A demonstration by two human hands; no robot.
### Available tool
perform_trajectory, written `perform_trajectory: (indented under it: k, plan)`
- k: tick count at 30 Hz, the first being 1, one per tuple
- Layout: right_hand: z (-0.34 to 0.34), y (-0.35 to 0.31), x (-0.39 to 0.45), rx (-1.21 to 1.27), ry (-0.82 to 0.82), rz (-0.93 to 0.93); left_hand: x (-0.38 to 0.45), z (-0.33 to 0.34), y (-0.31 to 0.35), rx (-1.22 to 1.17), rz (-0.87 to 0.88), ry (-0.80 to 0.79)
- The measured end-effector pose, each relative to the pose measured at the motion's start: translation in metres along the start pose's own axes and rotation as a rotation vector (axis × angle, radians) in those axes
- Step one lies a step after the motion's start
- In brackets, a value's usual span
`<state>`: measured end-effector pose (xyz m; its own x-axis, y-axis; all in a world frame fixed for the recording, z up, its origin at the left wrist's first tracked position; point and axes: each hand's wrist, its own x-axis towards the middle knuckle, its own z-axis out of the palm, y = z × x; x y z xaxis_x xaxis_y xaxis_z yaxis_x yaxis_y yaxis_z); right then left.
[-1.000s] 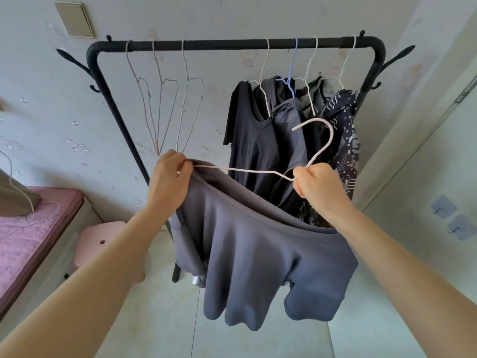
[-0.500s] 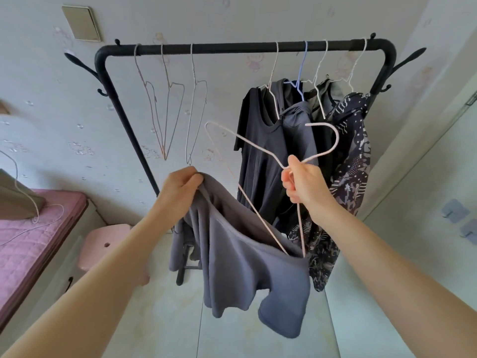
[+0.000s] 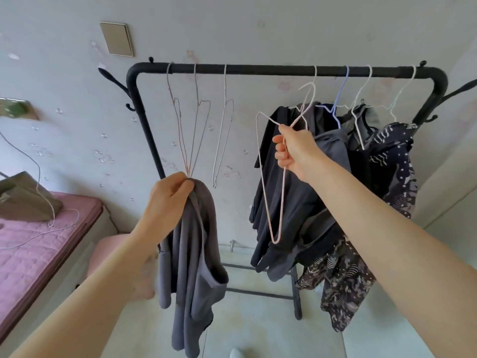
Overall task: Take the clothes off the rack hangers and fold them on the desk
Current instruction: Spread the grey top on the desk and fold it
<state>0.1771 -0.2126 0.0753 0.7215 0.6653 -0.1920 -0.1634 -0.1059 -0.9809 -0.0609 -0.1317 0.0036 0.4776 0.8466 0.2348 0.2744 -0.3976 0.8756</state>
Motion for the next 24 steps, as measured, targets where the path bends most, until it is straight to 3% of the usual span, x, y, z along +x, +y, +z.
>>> perform_trajectory:
  k: [12, 24]
  plan:
    - [0.038, -0.047, 0.137, -0.090, -0.024, -0.004, 0.068, -0.025, -0.013, 0.062, -0.076, 0.171]
    - [0.045, -0.022, 0.156, -0.301, -0.041, 0.000, 0.078, -0.038, -0.018, 0.024, -0.110, 0.189]
